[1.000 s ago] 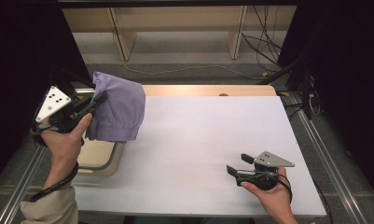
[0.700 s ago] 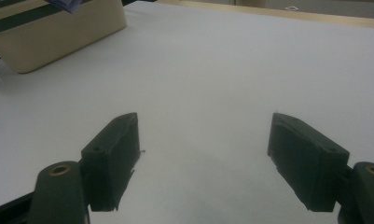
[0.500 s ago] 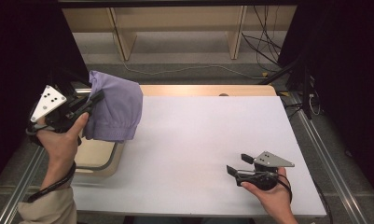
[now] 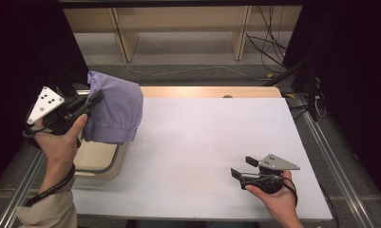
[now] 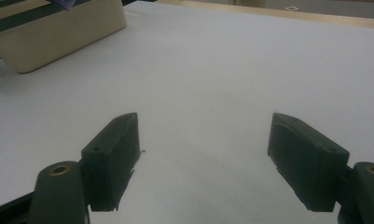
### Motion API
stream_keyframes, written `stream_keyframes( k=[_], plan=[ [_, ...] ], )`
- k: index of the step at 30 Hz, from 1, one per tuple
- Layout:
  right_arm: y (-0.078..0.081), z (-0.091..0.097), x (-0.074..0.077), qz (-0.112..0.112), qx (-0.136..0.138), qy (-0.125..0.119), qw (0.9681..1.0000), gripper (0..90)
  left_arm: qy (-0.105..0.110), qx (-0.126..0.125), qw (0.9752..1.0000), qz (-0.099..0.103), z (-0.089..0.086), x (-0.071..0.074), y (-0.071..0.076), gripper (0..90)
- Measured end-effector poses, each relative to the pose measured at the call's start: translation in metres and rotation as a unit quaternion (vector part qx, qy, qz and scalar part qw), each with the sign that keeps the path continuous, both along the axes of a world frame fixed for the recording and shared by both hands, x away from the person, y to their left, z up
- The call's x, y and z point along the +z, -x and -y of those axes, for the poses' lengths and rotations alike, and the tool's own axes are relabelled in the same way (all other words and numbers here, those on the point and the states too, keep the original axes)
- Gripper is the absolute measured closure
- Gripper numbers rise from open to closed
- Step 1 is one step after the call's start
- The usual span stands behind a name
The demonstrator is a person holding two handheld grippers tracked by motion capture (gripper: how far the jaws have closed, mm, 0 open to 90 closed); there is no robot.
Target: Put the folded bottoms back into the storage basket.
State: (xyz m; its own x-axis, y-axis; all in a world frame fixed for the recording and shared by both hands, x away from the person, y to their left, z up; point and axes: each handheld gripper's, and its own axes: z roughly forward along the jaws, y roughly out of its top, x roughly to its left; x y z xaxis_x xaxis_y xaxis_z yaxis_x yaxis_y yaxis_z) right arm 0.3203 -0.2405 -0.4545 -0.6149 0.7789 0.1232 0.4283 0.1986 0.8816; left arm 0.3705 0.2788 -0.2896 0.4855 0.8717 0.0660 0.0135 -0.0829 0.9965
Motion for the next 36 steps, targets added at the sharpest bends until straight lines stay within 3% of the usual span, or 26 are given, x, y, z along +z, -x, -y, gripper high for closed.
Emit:
stream_keyframes(
  k=[36],
  plan=[
    [-0.0002, 0.0, -0.0001, -0.001, 0.0, 0.0, 1.0, 26.1, 0.001, 0.012, 0.9999, 0.005, -0.008, 0.0022, 0.0015, 84.9]
  ],
)
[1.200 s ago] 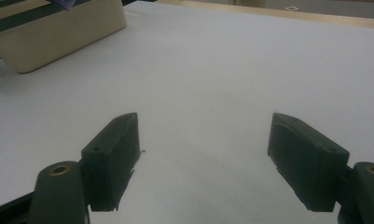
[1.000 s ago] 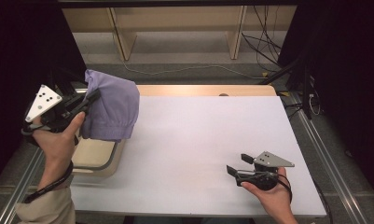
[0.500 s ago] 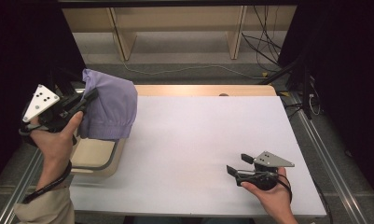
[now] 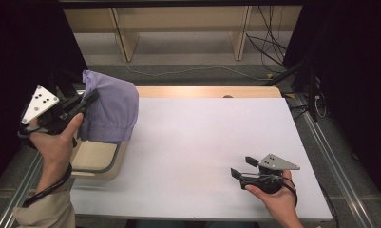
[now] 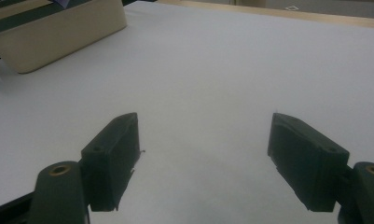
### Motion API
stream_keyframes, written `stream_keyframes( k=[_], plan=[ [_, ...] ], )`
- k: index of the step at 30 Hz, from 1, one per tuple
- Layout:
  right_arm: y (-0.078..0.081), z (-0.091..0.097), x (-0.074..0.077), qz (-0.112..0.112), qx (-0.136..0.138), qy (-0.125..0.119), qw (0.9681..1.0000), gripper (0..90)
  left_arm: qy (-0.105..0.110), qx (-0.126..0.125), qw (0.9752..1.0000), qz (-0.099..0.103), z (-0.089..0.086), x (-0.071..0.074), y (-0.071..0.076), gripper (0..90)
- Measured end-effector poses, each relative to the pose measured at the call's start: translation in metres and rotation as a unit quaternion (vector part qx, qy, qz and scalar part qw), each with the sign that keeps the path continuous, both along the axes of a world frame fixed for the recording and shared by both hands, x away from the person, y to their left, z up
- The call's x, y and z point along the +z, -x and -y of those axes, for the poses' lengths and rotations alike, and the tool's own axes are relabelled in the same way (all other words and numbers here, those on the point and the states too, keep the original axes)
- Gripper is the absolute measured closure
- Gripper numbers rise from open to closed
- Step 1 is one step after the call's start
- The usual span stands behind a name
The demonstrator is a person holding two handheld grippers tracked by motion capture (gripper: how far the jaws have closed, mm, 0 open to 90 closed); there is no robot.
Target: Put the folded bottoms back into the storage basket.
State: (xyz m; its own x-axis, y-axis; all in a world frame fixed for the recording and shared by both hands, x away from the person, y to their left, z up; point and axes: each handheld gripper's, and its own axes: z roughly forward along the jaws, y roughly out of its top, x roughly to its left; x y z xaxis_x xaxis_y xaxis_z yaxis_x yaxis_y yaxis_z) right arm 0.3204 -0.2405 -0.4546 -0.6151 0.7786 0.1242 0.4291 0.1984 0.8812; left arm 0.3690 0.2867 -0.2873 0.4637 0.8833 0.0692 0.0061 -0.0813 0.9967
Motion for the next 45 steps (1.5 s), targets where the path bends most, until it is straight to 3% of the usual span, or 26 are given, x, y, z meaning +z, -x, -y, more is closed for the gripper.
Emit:
stream_keyframes(
  k=[45],
  plan=[
    [0.0, 0.0, 0.0, 0.0, 0.0, 0.0, 1.0, 26.0, 0.004, 0.026, 0.9996, -0.006, -0.02, 0.001, 0.0, 84.9]
  ],
)
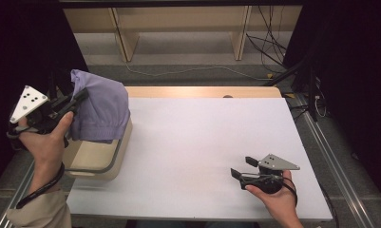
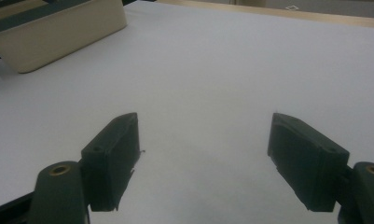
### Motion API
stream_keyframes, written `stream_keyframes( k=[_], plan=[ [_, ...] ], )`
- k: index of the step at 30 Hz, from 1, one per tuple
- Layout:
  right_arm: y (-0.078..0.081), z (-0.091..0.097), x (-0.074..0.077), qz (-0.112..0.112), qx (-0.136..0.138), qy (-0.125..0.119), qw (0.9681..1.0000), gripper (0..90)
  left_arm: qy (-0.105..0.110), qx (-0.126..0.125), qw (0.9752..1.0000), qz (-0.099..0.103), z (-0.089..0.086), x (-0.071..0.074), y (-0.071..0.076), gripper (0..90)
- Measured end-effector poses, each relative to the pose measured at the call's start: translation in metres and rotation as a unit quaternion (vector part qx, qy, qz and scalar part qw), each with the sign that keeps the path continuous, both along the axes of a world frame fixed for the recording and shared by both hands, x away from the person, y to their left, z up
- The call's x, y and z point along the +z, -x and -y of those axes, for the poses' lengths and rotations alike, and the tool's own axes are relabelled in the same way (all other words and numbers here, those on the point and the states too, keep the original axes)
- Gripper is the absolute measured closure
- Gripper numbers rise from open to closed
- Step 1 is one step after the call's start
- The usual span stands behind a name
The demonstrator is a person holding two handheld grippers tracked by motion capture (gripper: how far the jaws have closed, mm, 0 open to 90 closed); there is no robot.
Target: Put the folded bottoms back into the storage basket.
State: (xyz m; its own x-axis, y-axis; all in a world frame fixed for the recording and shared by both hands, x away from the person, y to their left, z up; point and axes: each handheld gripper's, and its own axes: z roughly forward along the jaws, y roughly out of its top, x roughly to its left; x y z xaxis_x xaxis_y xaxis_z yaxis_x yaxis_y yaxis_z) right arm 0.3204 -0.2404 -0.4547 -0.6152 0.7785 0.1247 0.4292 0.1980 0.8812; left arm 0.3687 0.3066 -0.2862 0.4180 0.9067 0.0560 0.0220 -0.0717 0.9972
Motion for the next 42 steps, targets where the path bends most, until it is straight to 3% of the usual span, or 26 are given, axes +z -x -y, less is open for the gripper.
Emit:
stream_keyframes(
  k=[27, 42],
  plan=[
    [0.0003, 0.0003, 0.0003, 0.0, 0.0, -0.001, 1.0, 26.0, -0.015, 0.0, 0.9996, -0.023, -0.0054, -0.0062, -0.004, 84.9],
    [0.0002, 0.0002, 0.0002, 0.0, -0.001, -0.001, 1.0, 26.0, -0.013, 0.003, 0.9996, -0.025, -0.0092, -0.0071, -0.0028, 85.0]
  ],
)
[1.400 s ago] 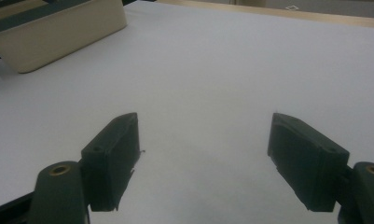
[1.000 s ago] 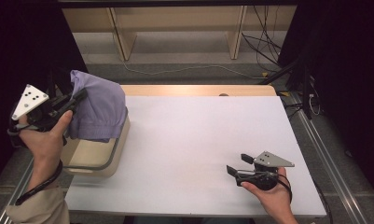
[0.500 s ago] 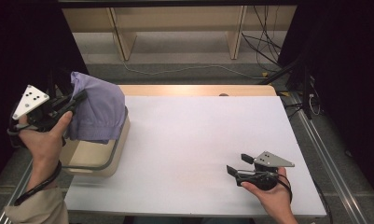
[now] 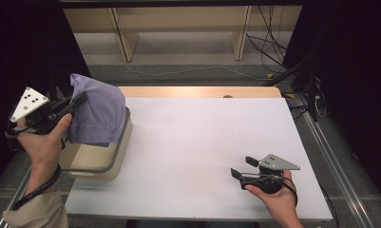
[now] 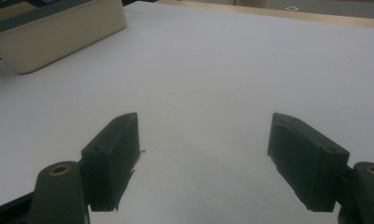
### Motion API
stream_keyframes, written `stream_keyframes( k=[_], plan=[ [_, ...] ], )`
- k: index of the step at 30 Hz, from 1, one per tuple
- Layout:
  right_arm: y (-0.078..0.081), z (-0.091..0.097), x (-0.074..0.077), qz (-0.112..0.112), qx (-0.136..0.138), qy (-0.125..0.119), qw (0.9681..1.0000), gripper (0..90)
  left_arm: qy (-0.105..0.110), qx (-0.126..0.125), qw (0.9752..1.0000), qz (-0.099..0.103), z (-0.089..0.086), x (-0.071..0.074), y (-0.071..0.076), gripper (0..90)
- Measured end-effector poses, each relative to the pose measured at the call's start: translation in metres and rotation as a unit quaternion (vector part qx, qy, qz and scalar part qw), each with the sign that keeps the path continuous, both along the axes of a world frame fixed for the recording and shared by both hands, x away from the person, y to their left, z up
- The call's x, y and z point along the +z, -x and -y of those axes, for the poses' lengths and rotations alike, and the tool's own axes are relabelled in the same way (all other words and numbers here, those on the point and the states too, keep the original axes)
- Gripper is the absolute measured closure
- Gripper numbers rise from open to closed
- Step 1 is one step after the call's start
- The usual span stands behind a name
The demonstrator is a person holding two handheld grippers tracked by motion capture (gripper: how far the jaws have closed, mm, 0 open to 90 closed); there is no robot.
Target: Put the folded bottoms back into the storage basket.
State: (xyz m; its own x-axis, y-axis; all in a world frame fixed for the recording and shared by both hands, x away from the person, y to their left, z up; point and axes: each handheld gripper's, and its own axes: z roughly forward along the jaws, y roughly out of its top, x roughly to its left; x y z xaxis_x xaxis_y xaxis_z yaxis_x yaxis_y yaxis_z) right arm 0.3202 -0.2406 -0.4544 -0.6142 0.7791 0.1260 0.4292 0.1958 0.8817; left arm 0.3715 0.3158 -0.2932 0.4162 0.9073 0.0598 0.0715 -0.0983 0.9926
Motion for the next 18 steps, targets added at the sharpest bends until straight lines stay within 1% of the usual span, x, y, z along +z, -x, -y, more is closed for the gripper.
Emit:
stream_keyframes(
  k=[18],
  plan=[
    [-0.0001, -0.0002, -0.0001, 0.0, 0.0, 0.0, 1.0, 26.0, -0.003, -0.001, 1.0, 0.003, -0.0031, 0.0014, 0.0066, 84.9]
  ],
)
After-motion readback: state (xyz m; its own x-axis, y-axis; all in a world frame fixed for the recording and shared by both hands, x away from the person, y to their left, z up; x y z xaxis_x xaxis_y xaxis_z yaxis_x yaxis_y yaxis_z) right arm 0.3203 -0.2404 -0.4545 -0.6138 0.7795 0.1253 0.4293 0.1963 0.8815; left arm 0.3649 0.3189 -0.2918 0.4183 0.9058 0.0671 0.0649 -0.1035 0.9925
